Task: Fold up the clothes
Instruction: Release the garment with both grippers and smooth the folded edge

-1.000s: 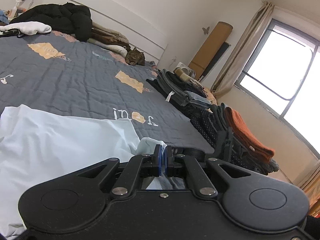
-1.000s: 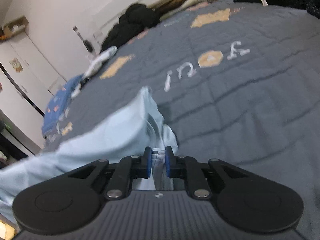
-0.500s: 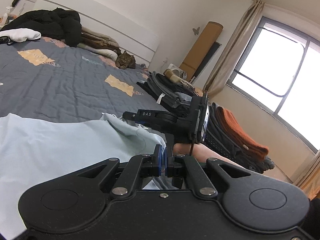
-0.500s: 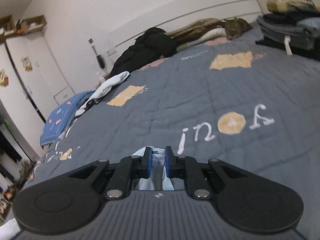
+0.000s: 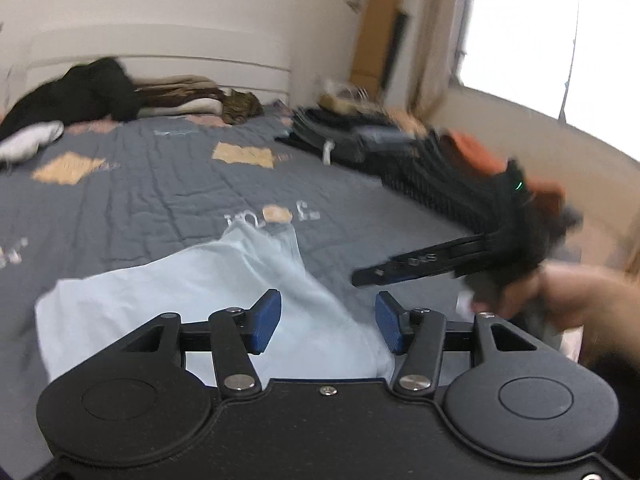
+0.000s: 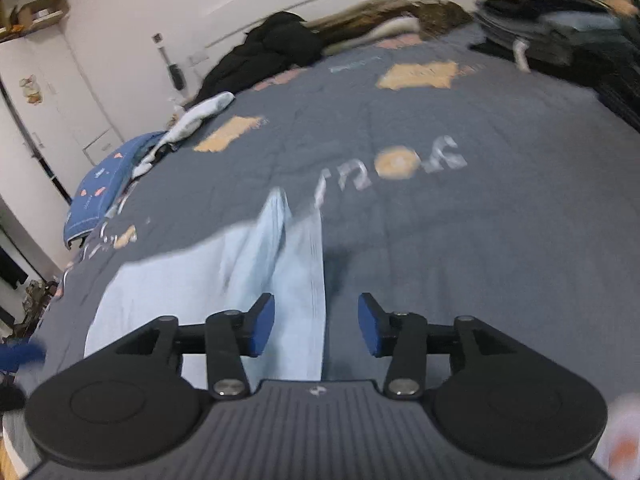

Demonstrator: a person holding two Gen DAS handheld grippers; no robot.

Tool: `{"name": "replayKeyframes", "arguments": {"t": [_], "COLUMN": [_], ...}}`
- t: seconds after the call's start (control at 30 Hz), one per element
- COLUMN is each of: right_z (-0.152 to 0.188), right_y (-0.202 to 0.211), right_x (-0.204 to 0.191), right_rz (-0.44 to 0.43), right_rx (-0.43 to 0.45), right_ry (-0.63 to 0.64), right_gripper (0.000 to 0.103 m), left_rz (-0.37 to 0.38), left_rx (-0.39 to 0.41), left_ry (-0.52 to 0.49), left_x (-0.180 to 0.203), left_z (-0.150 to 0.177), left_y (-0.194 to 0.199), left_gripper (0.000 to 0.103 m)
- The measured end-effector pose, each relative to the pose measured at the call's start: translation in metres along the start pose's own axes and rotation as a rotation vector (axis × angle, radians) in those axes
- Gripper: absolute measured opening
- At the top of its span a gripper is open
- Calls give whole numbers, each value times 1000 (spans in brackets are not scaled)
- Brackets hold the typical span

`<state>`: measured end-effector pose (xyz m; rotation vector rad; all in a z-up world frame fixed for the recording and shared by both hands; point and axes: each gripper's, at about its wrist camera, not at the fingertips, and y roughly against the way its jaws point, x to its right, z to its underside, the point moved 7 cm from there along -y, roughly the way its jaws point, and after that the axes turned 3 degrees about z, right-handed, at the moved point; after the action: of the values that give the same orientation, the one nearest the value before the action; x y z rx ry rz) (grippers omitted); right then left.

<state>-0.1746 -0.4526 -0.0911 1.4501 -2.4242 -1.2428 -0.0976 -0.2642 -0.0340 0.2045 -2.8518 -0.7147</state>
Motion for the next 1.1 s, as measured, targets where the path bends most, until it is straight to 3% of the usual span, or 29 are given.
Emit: {"name": "replayKeyframes", "arguments": {"t": [0.17, 0.4, 0.43, 0.47, 0.53, 0.7, 0.93, 1.0, 1.03, 1.1], "right_z": [40, 69, 71, 73, 77, 83, 91, 93, 94, 94], "right_y": [16, 20, 20, 19, 17, 17, 13, 11, 9, 7], "right_x": [-3, -19, -22, -24, -26, -28, -39, -42, -43, -45], "right_rz": [26, 21, 14, 10, 8, 6, -3, 0, -9, -25], "right_rx": [-47, -89, -90, -94, -103, -113, -126, -122, -120, -116], "right_ry": [18, 130, 143, 154, 176, 200, 290, 320, 321, 324], "right_gripper": [48, 49, 49, 49, 49, 49, 48, 44, 38, 13], "left_rz": [-47, -148, -155, -153, -159, -199, -218, -223, -226, -230], "left_rx": [-122, -218, -229, -242, -278, -343, -367, -368, -368, -372], "left_ry": [-247, -398, -407, -407, -408, -426, -418, -408, -402, -392], "left_x": [38, 40, 38, 36, 31, 19, 14, 12, 11, 9], "left_z": [39, 71, 73, 75, 82, 96, 99, 97, 96, 97], "left_y": [-18, -41, -42, -42, -45, -53, -57, -57, -57, -57], "left_gripper": [52, 52, 46, 34, 24, 24, 24, 24, 24, 24]}}
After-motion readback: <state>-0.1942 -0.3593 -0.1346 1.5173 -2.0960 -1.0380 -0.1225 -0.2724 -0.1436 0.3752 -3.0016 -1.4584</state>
